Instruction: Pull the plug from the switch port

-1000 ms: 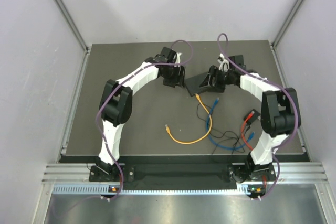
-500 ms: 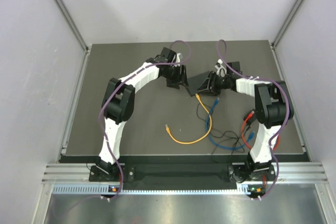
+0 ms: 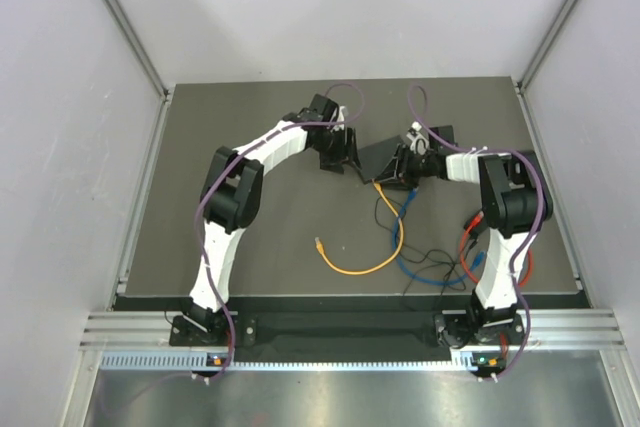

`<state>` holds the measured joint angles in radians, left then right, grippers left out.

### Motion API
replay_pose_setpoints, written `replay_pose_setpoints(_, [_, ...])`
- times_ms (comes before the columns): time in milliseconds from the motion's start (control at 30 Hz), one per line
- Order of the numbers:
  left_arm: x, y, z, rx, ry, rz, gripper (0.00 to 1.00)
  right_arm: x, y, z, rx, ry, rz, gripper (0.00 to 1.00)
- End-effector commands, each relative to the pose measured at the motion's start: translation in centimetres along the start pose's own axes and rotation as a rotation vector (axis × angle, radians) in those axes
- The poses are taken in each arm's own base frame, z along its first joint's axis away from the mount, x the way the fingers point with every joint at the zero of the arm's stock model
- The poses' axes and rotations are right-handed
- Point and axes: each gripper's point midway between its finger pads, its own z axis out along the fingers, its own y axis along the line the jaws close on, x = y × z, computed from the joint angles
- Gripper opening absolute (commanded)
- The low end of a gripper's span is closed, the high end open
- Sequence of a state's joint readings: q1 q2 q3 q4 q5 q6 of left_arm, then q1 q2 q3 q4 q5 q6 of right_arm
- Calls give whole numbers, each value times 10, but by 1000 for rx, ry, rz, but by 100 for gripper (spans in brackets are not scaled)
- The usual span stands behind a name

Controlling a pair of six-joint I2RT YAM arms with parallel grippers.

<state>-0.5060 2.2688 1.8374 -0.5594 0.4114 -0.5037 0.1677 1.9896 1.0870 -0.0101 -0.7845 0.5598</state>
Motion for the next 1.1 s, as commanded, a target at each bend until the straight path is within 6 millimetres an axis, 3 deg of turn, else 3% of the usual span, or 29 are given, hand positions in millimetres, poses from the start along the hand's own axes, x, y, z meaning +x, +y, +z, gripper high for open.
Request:
replay_pose_setpoints(0, [-13, -18, 4, 49, -31, 16, 63, -4, -5, 7, -20, -12, -53, 40])
replay_pose_setpoints(300, [-5, -16, 15, 25, -7, 11, 63, -4, -11, 15, -26, -26, -1, 37])
replay_pose_setpoints(567, [1, -15, 18, 17, 6, 19, 63, -3, -16, 21, -38, -47, 69, 25])
replay_pose_setpoints(800, [2, -14, 19, 16, 8, 19, 63, -3, -23, 24, -14, -43, 96, 23])
replay_pose_setpoints(900, [2, -13, 18, 5, 7, 28, 63, -4, -26, 25, 15, -44, 126, 11])
replay_pose_setpoints(933, [1, -12, 16, -8, -4, 43, 62, -5, -28, 25, 20, -41, 138, 3])
replay_pose_setpoints(1067, [-6, -20, 0, -59, -80, 163, 64, -3, -26, 24, 33, -20, 177, 0])
